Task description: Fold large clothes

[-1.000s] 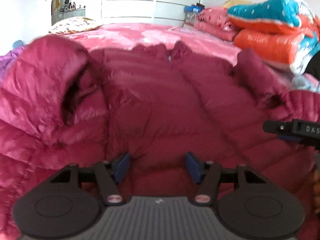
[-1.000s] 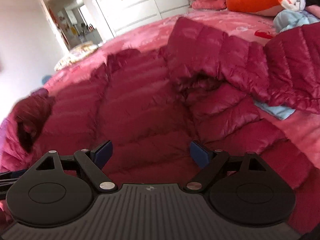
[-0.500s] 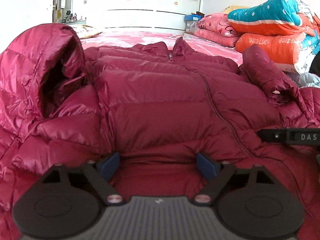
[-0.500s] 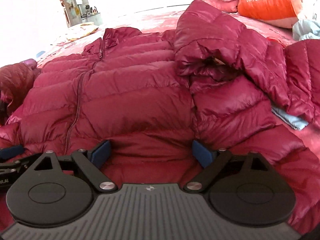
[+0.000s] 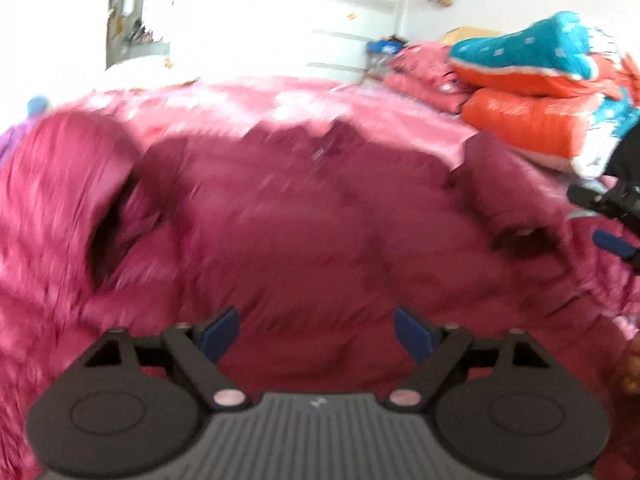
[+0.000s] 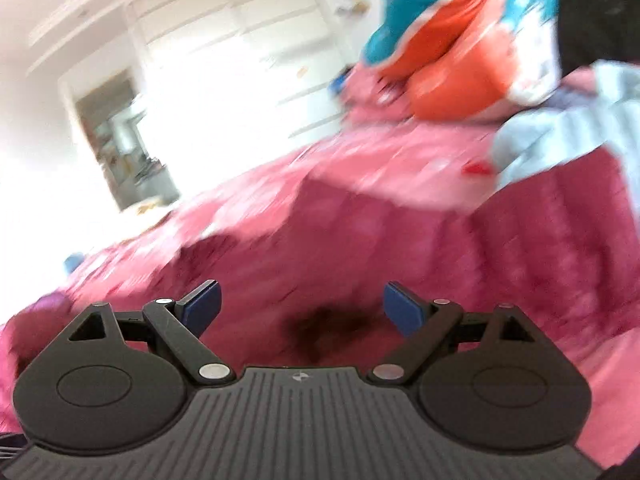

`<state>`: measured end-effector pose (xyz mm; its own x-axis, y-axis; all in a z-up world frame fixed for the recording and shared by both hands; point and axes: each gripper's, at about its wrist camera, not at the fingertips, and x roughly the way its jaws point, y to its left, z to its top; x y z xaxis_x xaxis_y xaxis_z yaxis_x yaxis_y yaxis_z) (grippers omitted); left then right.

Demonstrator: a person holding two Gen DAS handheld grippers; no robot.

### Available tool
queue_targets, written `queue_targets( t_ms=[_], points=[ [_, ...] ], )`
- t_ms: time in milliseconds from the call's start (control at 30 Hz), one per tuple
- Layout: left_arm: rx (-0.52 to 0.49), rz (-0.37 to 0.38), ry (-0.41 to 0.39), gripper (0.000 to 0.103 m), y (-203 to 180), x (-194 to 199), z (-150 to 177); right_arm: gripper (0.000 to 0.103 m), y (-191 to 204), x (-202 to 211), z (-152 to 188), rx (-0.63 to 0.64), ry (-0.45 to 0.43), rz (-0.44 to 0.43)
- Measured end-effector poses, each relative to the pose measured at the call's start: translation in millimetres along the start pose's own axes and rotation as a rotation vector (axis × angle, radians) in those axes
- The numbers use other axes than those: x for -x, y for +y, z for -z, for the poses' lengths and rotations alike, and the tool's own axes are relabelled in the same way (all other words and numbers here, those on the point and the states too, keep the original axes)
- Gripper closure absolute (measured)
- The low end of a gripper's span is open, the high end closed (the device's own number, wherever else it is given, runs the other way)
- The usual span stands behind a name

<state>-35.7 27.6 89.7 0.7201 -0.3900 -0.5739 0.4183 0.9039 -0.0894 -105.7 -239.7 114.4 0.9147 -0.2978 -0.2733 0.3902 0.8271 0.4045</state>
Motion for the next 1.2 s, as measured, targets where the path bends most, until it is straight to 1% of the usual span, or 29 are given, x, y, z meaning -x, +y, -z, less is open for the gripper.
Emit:
queue_targets(
  t_ms=[67, 133, 200, 267, 333, 467, 567, 633, 700, 767, 867, 933, 967, 1067, 1200],
  points=[
    [-0.036, 0.031, -0.030, 0.018, -18, 6, -15, 0.000, -13, 7, -8, -0.036, -0.057, 0.044],
    [-0.078, 0.066, -0.043, 0.018, -38, 9, -30, 0.000, -29, 14, -15, -0.086, -0.111, 0.100],
    [-0.127, 0.093, -0.050, 0.018, -60, 8, -42, 0.000, -45, 17, -19, -0.140, -0.136, 0.155],
    [-0.166, 0.106, -0.062, 0.018, -78, 7, -48, 0.000, -59, 14, -20, -0.211, -0.128, 0.195],
    [-0.203, 0.125, -0.069, 0.018, -95, 2, -54, 0.000, -69, 16, -24, -0.257, -0.148, 0.226],
    [-0.320, 0.144, -0.083, 0.018, -129, -10, -56, 0.000, -98, 34, -30, -0.390, -0.260, 0.305],
    [-0.455, 0.151, -0.085, 0.018, -160, -22, -50, 0.000, -120, 43, -25, -0.489, -0.296, 0.385],
    [-0.516, 0.177, -0.080, 0.019, -181, -31, -44, 0.000, -134, 47, -23, -0.555, -0.311, 0.437],
    [-0.566, 0.219, -0.075, 0.019, -205, -39, -38, 0.000, -139, 54, -16, -0.609, -0.332, 0.476],
    [-0.614, 0.267, -0.080, 0.019, -225, -44, -31, 0.000, -154, 59, -12, -0.662, -0.358, 0.509],
    [-0.683, 0.369, -0.085, 0.020, -255, -50, -20, 0.000, -173, 74, -5, -0.734, -0.408, 0.541],
    [-0.740, 0.426, -0.084, 0.020, -270, -55, -13, 0.000, -186, 78, -5, -0.757, -0.440, 0.553],
    [-0.780, 0.439, -0.077, 0.020, -278, -59, -8, 0.000, -187, 85, -2, -0.764, -0.452, 0.561],
    [-0.885, 0.432, -0.043, 0.023, -299, -77, 8, 0.000, -190, 92, 2, -0.783, -0.472, 0.574],
    [-0.940, 0.439, -0.005, 0.025, -312, -94, 18, 0.000, -196, 88, 2, -0.804, -0.467, 0.571]
  ],
)
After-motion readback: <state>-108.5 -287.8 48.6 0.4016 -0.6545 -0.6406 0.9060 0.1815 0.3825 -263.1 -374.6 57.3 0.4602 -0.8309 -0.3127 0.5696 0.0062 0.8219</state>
